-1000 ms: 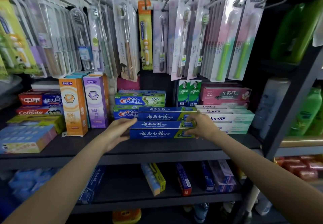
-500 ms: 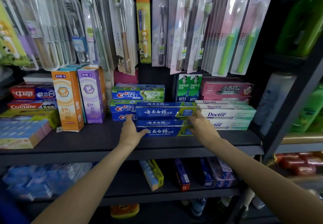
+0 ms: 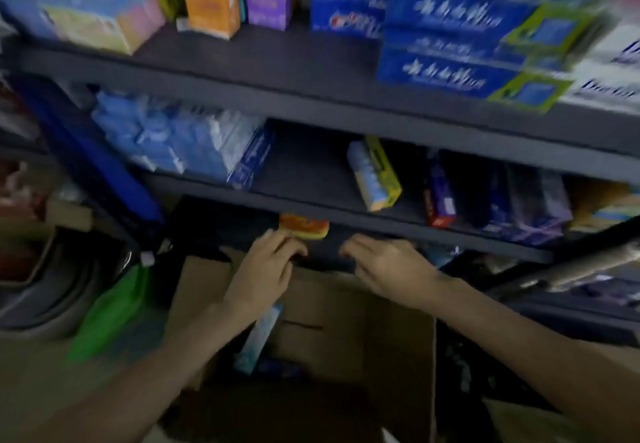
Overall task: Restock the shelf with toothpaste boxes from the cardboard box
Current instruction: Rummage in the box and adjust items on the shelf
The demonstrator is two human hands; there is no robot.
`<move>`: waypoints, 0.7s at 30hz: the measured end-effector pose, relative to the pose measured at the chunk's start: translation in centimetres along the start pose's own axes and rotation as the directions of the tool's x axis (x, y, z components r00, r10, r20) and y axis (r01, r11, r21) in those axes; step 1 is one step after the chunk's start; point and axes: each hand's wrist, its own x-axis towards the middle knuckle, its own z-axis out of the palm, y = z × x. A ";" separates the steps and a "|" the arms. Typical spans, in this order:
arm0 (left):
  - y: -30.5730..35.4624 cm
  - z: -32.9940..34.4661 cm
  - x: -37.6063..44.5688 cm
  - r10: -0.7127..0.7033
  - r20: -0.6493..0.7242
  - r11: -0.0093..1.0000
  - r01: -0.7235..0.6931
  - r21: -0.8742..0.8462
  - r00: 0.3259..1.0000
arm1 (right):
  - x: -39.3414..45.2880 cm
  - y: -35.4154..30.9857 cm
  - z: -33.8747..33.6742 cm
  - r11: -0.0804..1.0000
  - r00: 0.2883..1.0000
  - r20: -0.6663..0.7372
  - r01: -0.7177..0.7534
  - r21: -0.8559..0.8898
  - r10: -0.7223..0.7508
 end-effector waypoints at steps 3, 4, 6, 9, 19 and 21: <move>-5.4 4.5 -6.9 -0.397 0.345 0.916 0.392 0.088 0.851 | -0.5 -1.5 12.1 0.993 0.915 0.401 -0.075 0.087 0.034; -7.3 6.5 -8.8 -0.503 0.428 0.857 0.496 0.137 0.751 | -0.7 -2.0 16.6 0.985 0.864 0.499 -0.137 0.108 0.065; -10.4 10.8 -11.9 -0.602 0.522 0.786 0.565 0.251 0.605 | -0.6 -3.4 25.0 0.963 0.764 0.633 -0.246 0.110 0.122; -13.6 16.9 -16.0 -0.655 0.602 0.719 0.623 0.310 0.457 | -1.0 -6.4 36.5 0.907 0.631 0.765 -0.388 0.163 0.132; -19.7 28.9 -20.0 -0.375 0.894 0.863 0.445 0.240 0.246 | -2.3 -7.7 53.9 0.920 0.487 0.855 -0.391 0.032 0.177; -19.6 30.0 -20.1 -0.364 0.902 0.870 0.431 0.239 0.233 | -1.9 -7.4 54.5 0.958 0.517 0.847 -0.283 0.035 0.122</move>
